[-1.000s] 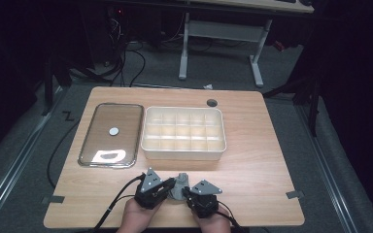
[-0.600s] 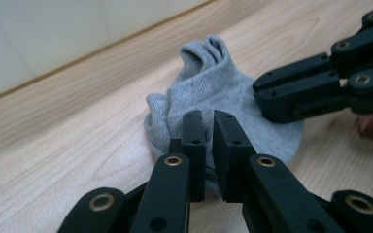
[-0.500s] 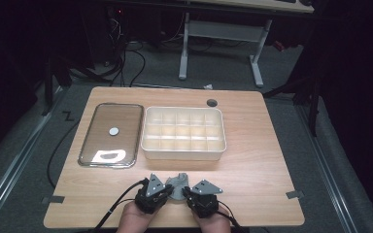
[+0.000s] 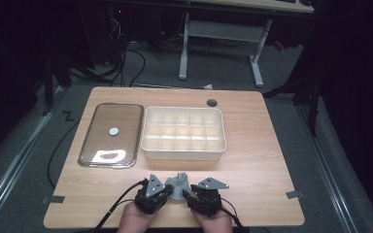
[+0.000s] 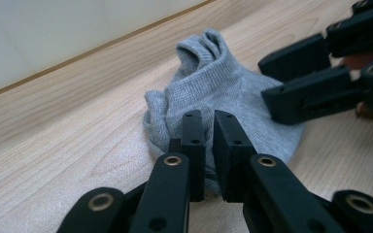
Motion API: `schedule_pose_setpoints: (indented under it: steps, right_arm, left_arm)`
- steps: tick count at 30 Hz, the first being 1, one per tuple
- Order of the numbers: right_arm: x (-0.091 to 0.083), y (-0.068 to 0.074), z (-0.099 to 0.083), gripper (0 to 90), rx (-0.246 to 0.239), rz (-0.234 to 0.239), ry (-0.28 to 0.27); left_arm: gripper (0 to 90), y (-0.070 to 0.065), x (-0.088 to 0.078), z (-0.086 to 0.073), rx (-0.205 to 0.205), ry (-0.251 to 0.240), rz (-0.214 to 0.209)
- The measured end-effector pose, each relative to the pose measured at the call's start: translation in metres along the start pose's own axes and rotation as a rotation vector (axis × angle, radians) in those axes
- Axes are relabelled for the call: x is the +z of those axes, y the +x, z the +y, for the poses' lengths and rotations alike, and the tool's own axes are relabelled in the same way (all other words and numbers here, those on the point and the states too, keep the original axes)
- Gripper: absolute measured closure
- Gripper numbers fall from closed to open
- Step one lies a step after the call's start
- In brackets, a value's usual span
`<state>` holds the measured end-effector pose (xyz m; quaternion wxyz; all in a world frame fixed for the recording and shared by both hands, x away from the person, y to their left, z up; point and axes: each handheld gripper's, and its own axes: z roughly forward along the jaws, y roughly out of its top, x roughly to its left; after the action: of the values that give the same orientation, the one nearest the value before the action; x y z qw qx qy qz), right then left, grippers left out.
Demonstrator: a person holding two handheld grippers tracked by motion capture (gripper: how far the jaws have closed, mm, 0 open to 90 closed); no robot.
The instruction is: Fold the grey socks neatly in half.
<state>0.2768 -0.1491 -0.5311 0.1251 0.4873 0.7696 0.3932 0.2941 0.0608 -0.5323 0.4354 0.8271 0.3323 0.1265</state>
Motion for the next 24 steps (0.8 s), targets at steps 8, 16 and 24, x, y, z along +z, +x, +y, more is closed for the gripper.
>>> schedule_pose_setpoints:
  steps: [8, 16, 24]
  right_arm:
    - [0.000, 0.002, 0.000, 75.7, -0.014, 0.021, 0.001]
    - [-0.006, 0.006, 0.001, 82.0, -0.037, 0.013, -0.021]
    - [-0.019, 0.017, 0.006, 82.2, -0.073, 0.018, -0.057]
  left_arm:
    - [80.0, -0.012, -0.001, 0.006, 0.011, -0.025, -0.014]
    - [80.7, -0.011, 0.004, 0.002, 0.012, -0.003, -0.018]
    - [81.3, -0.011, 0.006, 0.003, 0.016, 0.003, -0.029]
